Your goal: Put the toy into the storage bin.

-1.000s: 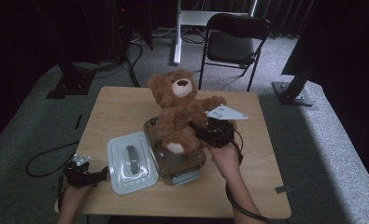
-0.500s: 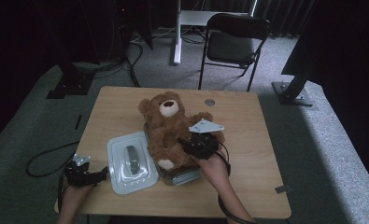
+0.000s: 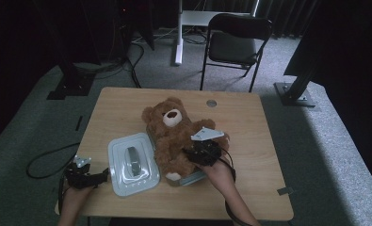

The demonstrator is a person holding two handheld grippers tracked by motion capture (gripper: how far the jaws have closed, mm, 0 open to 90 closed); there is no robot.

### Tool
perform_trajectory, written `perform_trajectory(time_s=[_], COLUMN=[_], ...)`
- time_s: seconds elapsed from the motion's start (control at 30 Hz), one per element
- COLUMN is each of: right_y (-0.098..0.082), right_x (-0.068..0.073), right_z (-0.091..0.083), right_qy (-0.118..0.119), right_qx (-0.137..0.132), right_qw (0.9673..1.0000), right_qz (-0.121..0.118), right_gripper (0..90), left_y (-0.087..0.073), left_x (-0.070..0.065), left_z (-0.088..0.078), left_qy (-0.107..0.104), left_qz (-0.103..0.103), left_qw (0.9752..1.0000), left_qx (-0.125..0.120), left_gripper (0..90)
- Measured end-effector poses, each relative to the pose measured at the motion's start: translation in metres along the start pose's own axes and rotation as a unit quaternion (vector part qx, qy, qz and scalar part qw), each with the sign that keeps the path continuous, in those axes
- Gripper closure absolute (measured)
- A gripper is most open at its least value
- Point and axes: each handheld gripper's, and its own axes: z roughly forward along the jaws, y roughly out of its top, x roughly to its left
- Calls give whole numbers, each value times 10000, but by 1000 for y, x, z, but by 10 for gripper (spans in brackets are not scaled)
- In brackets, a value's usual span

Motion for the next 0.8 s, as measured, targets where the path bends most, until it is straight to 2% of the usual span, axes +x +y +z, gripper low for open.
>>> perform_trajectory(time_s=[0.13,0.23,0.3,0.5,0.6,0.8], right_y=[-2,-3,-3,9,16,24], right_x=[1,1,2,5,3,0], right_z=[2,5,6,-3,-6,-13], right_qy=[-91,-84,-64,15,112,285], right_qx=[71,67,85,61,76,-245], right_qw=[9999,9999,9999,10000,9998,9986], right_qz=[-126,-98,-76,37,116,369], right_gripper=[591,565,524,314,279,280], left_y=[0,0,0,0,0,0], left_x=[0,0,0,0,0,0], left_z=[0,0,0,0,0,0], left_qy=[1,1,-2,-2,-1,-1], left_qz=[3,-8,-7,0,0,-4], left_qw=[10000,10000,10000,10000,10000,10000], left_qx=[-2,-10,-5,1,2,-8], left_gripper=[18,18,17,17,17,17])
